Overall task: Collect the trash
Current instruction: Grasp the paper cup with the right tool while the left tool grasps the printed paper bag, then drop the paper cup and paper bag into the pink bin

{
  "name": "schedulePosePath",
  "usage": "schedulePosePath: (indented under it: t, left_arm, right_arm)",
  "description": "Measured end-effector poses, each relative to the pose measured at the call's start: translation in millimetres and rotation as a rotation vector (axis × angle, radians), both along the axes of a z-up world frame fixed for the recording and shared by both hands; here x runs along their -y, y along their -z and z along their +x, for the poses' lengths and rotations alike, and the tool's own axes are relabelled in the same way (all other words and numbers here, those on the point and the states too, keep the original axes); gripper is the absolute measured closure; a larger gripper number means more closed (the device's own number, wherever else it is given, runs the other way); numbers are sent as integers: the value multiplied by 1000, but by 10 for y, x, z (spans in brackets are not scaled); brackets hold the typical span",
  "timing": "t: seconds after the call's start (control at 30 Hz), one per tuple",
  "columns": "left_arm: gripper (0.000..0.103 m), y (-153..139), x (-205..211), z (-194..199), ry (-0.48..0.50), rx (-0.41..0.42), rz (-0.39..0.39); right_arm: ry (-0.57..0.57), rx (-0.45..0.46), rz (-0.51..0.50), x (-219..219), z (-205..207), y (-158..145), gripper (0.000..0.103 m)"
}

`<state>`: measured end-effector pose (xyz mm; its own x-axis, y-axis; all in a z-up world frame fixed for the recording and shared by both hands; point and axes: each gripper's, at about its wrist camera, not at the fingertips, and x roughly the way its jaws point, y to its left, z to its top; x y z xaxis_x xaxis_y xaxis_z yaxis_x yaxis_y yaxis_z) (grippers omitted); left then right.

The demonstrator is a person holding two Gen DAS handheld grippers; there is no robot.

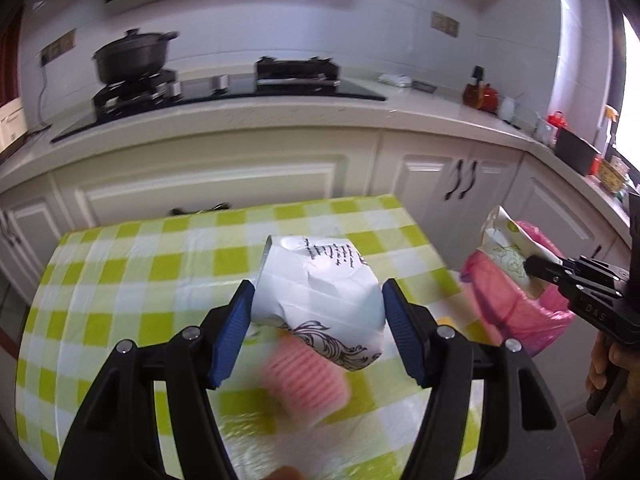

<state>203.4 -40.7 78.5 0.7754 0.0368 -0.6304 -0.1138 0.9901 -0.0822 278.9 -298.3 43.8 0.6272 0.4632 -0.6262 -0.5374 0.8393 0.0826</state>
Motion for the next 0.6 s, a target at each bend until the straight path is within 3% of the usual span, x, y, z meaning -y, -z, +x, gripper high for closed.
schedulePosePath:
  t: [0.27, 0.6]
  left_arm:
    - [40, -187, 947, 578, 185, 43, 11]
    - [40, -189, 1978, 1152, 361, 50, -6]
  right_arm:
    - [126, 19, 7, 673, 348, -160, 83]
    - [243, -14, 30, 1316, 754, 6, 83]
